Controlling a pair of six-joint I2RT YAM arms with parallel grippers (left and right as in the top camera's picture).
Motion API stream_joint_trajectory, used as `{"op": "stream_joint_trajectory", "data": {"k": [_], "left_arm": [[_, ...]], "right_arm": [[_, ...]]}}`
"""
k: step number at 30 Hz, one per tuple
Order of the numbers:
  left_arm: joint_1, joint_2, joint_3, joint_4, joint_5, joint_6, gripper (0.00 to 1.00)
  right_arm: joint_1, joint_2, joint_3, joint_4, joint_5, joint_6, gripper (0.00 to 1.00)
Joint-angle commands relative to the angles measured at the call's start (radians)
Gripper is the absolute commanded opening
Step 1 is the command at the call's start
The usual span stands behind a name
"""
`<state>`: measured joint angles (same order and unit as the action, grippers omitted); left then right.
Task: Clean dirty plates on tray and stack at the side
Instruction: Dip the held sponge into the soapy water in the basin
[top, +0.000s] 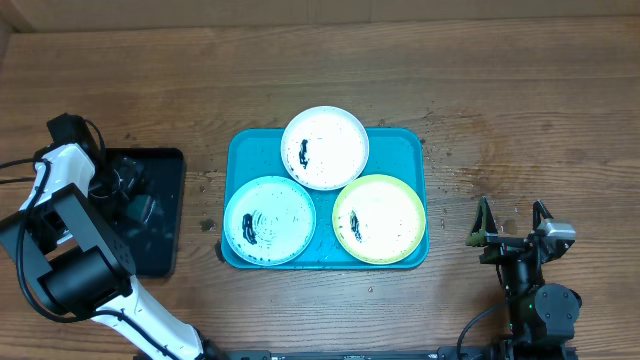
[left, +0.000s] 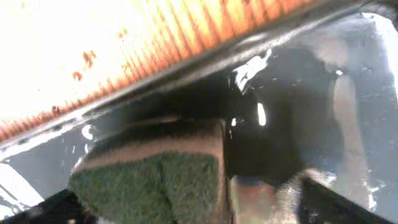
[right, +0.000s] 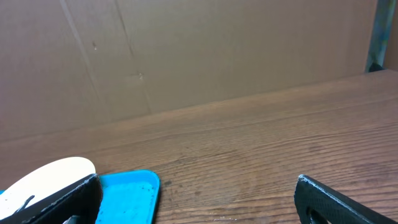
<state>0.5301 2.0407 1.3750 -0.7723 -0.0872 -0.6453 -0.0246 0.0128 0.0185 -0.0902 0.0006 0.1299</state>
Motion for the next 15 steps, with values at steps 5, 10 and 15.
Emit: {"op": "stream_joint_trajectory", "data": {"k": [5, 10, 15], "left_arm": [[0.003, 0.046, -0.021, 0.010, -0.028, 0.003, 0.13], [0.003, 0.046, -0.019, 0.010, -0.028, 0.003, 0.04], [0.003, 0.046, -0.017, 0.005, -0.027, 0.018, 0.07]], "right_arm": [[-0.001, -0.010, -0.011, 0.006, 0.002, -0.007, 1.00], [-0.001, -0.009, -0.011, 0.006, 0.002, -0.007, 1.00], [-0.001, -0.009, -0.011, 0.006, 0.002, -0.007, 1.00]]}}
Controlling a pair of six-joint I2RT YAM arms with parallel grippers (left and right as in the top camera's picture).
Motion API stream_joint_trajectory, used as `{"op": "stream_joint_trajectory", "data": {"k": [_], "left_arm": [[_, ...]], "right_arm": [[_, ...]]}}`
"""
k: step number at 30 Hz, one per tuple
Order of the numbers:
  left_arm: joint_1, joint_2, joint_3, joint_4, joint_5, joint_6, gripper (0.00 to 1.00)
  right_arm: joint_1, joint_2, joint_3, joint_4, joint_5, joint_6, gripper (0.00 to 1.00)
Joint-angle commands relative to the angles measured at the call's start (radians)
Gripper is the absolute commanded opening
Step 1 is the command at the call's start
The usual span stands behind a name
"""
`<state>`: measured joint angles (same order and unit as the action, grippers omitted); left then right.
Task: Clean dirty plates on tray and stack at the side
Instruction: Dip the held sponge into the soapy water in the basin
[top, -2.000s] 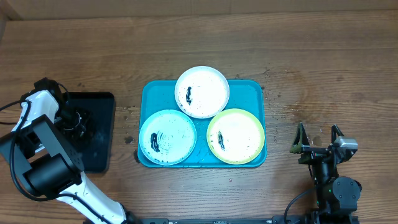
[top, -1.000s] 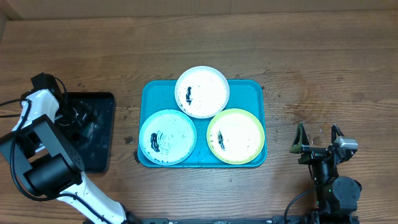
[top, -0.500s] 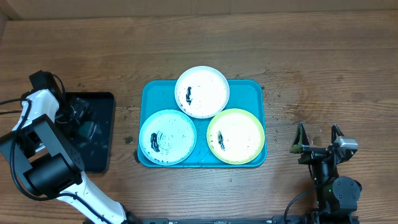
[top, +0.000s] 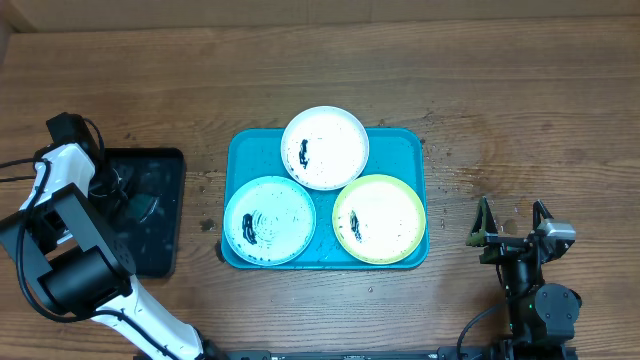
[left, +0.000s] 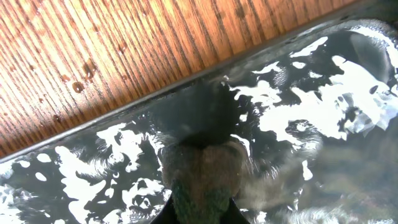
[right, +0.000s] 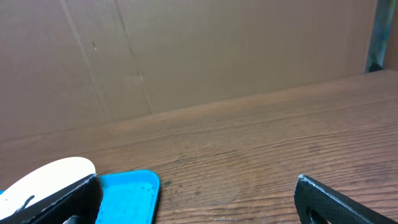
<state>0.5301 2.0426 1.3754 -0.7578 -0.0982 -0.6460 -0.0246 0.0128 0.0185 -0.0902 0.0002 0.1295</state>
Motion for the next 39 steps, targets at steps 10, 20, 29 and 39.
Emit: {"op": "stream_joint_trajectory", "data": {"k": [10, 20, 29, 39], "left_arm": [[-0.001, 0.044, -0.018, -0.141, 0.243, 0.019, 1.00], [-0.001, 0.044, -0.018, -0.198, 0.278, 0.019, 0.46], [0.000, 0.044, -0.018, -0.180, 0.166, 0.019, 0.04], [0.000, 0.044, -0.018, -0.087, -0.029, 0.019, 1.00]], "right_arm": [[-0.001, -0.009, -0.011, 0.006, 0.002, -0.007, 1.00], [-0.001, -0.009, -0.011, 0.006, 0.002, -0.007, 1.00], [-0.001, -0.009, -0.011, 0.006, 0.002, -0.007, 1.00], [-0.001, -0.009, -0.011, 0.006, 0.002, -0.007, 1.00]]}}
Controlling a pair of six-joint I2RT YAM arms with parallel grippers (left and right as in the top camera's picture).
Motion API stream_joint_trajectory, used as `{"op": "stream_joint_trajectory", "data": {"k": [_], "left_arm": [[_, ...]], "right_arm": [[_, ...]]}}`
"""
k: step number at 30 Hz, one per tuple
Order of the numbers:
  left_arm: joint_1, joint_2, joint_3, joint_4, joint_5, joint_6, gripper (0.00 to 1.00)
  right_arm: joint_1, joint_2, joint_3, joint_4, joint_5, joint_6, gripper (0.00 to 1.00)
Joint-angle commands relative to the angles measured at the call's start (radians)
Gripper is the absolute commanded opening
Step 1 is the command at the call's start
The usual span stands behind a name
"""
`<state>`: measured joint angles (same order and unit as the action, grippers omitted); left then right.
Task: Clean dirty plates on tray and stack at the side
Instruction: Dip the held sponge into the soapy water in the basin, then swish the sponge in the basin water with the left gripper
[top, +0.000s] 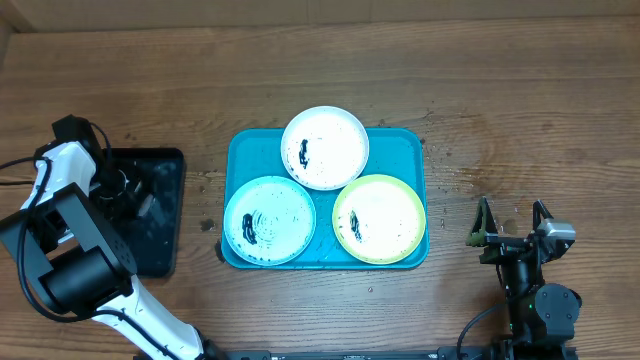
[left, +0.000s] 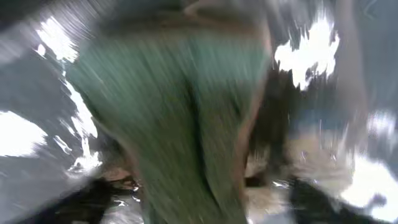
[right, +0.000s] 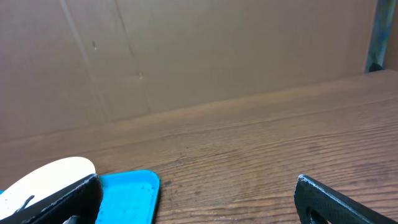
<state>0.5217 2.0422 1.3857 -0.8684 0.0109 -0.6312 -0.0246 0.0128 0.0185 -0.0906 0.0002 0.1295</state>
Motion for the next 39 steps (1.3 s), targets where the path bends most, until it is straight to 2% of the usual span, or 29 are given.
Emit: {"op": "stream_joint_trajectory", "data": {"k": [1, 5, 6, 10, 12, 13, 14, 15, 16, 22, 30, 34, 39], "left_arm": [[0.008, 0.045, -0.028, 0.036, -0.156, 0.005, 1.00], [0.008, 0.045, -0.028, 0.066, -0.167, 0.004, 1.00], [0.008, 0.045, -0.028, 0.065, -0.167, 0.004, 0.97], [0.008, 0.045, -0.028, 0.051, -0.131, 0.005, 0.67], [0.008, 0.045, -0.028, 0.036, -0.109, 0.004, 0.61], [0.008, 0.045, -0.028, 0.030, -0.103, 0.004, 0.52], [0.008, 0.045, -0.028, 0.027, -0.098, 0.004, 0.35], [0.008, 0.045, -0.028, 0.023, -0.093, 0.004, 0.13], [0.008, 0.045, -0.028, 0.020, -0.091, 0.004, 0.05], [0.008, 0.041, -0.002, -0.035, -0.092, 0.027, 0.04], [0.008, 0.010, 0.241, -0.325, -0.083, 0.034, 0.04], [0.008, -0.029, 0.341, -0.427, -0.029, 0.050, 0.04], [0.006, -0.087, 0.350, -0.441, 0.085, 0.130, 0.04]], "right_arm": [[-0.001, -0.009, -0.011, 0.006, 0.002, -0.007, 1.00], [-0.001, -0.009, -0.011, 0.006, 0.002, -0.007, 1.00], [-0.001, -0.009, -0.011, 0.006, 0.002, -0.007, 1.00], [-0.001, -0.009, -0.011, 0.006, 0.002, -0.007, 1.00], [-0.001, -0.009, -0.011, 0.006, 0.002, -0.007, 1.00], [-0.001, -0.009, -0.011, 0.006, 0.002, -0.007, 1.00], [-0.001, -0.009, -0.011, 0.006, 0.003, -0.007, 1.00], [-0.001, -0.009, -0.011, 0.006, 0.003, -0.007, 1.00], [-0.001, -0.009, -0.011, 0.006, 0.002, -0.007, 1.00], [-0.001, -0.009, -0.011, 0.006, 0.002, -0.007, 1.00], [-0.001, -0.009, -0.011, 0.006, 0.002, -0.007, 1.00], [-0.001, -0.009, -0.011, 0.006, 0.002, -0.007, 1.00], [-0.001, -0.009, -0.011, 0.006, 0.002, -0.007, 1.00]]}}
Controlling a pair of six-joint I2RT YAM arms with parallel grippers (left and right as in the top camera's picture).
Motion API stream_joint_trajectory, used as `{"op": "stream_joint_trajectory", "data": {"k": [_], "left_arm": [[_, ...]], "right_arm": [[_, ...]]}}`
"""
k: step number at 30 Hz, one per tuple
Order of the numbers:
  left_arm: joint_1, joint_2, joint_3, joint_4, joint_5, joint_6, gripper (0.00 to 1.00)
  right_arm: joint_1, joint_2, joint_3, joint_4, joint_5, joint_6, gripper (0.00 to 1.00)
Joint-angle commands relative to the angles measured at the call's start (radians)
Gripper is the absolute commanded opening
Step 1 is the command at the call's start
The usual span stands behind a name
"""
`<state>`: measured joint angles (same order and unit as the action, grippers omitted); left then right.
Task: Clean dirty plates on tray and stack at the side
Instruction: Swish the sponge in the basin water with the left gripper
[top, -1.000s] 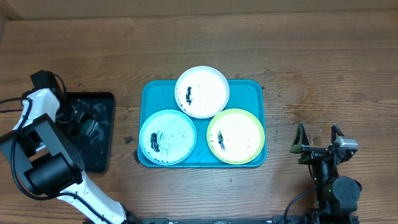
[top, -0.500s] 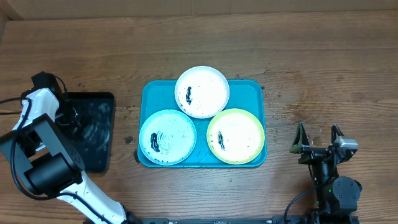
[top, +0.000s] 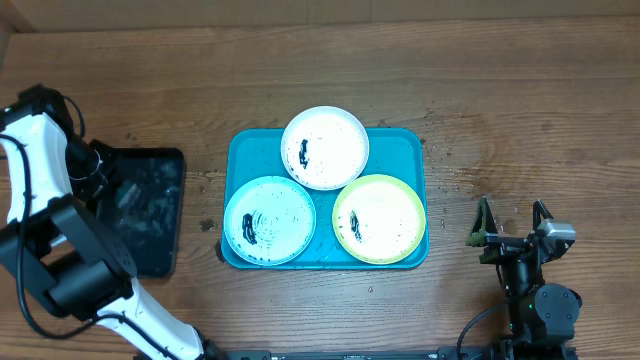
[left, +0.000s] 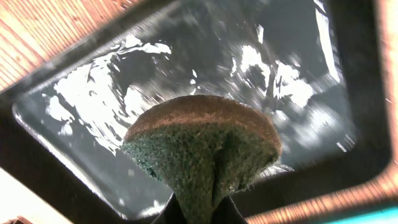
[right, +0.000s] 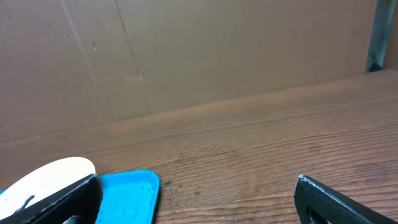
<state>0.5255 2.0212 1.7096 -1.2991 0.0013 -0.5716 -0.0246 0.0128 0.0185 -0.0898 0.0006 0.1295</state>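
Note:
Three plates lie on the blue tray (top: 410, 150): a white plate (top: 325, 148), a light blue plate (top: 269, 220) and a yellow-green plate (top: 379, 218), each with dark smears. My left gripper (left: 200, 214) is shut on a green-and-brown sponge (left: 202, 146), held above the black water tray (left: 298, 81). In the overhead view the left gripper (top: 98, 170) is at that tray's left edge. My right gripper (top: 512, 228) stands open over bare table right of the blue tray, with nothing between its fingers (right: 336, 199).
The black tray (top: 150, 240) holds shallow water and sits left of the blue tray. The right wrist view catches a corner of the blue tray (right: 127, 193) and the white plate's rim (right: 50, 174). A cardboard wall closes the far side.
My left gripper, still shut on the sponge, now holds it clear above the water; before, it was low in the tray. The right arm and the plates have not moved.
The sponge first lay in the water by the black tray's edge. Then my left gripper held it pinched in the water, and later it was low in the tray, blurred. Now the sponge hangs above the tray. The right arm stayed still.

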Motion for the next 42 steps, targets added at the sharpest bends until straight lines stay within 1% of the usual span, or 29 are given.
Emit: {"op": "stream_joint_trajectory", "data": {"k": [1, 3, 4, 6, 9, 10, 14, 16, 21, 24, 25, 28, 32, 42], "left_arm": [[0.000, -0.065, 0.021, -0.006, 0.083, 0.074, 0.04], [-0.002, -0.059, -0.010, 0.009, 0.063, 0.066, 0.04], [-0.002, -0.056, -0.033, 0.015, 0.078, 0.041, 0.04], [0.005, -0.048, -0.086, 0.030, 0.171, -0.006, 0.04], [0.016, -0.047, -0.145, 0.077, 0.343, -0.008, 0.04], [0.024, -0.047, -0.151, 0.080, 0.406, -0.008, 0.04], [0.056, -0.047, -0.148, 0.068, 0.582, -0.008, 0.04], [0.076, -0.047, -0.148, 0.054, 0.642, -0.010, 0.04], [0.134, -0.047, -0.148, 0.028, 0.692, -0.017, 0.04], [0.165, -0.047, -0.148, 0.001, 0.739, -0.020, 0.04], [0.186, -0.047, -0.148, -0.008, 0.778, -0.025, 0.04], [0.207, -0.047, -0.148, -0.014, 0.810, -0.075, 0.04], [0.220, -0.047, -0.148, -0.033, 0.812, -0.138, 0.04], [0.220, -0.047, -0.148, -0.032, 0.811, -0.140, 0.04]], "right_arm": [[-0.001, -0.009, -0.011, 0.006, 0.002, -0.007, 1.00], [-0.001, -0.009, -0.011, 0.006, 0.002, -0.007, 1.00], [-0.001, -0.009, -0.011, 0.006, 0.002, -0.007, 1.00], [-0.001, -0.009, -0.011, 0.006, 0.002, -0.007, 1.00], [-0.001, -0.009, -0.011, 0.006, 0.002, -0.007, 1.00], [-0.001, -0.009, -0.011, 0.006, 0.002, -0.007, 1.00], [-0.001, -0.009, -0.011, 0.006, 0.002, -0.007, 1.00], [-0.001, -0.009, -0.011, 0.006, 0.002, -0.007, 1.00], [-0.001, -0.009, -0.011, 0.006, 0.002, -0.007, 1.00], [-0.001, -0.009, -0.011, 0.006, 0.002, -0.007, 1.00], [-0.001, -0.009, -0.011, 0.006, 0.002, -0.007, 1.00], [-0.001, -0.009, -0.011, 0.006, 0.002, -0.007, 1.00], [-0.001, -0.009, -0.011, 0.006, 0.002, -0.007, 1.00], [-0.001, -0.009, -0.011, 0.006, 0.002, -0.007, 1.00]]}}
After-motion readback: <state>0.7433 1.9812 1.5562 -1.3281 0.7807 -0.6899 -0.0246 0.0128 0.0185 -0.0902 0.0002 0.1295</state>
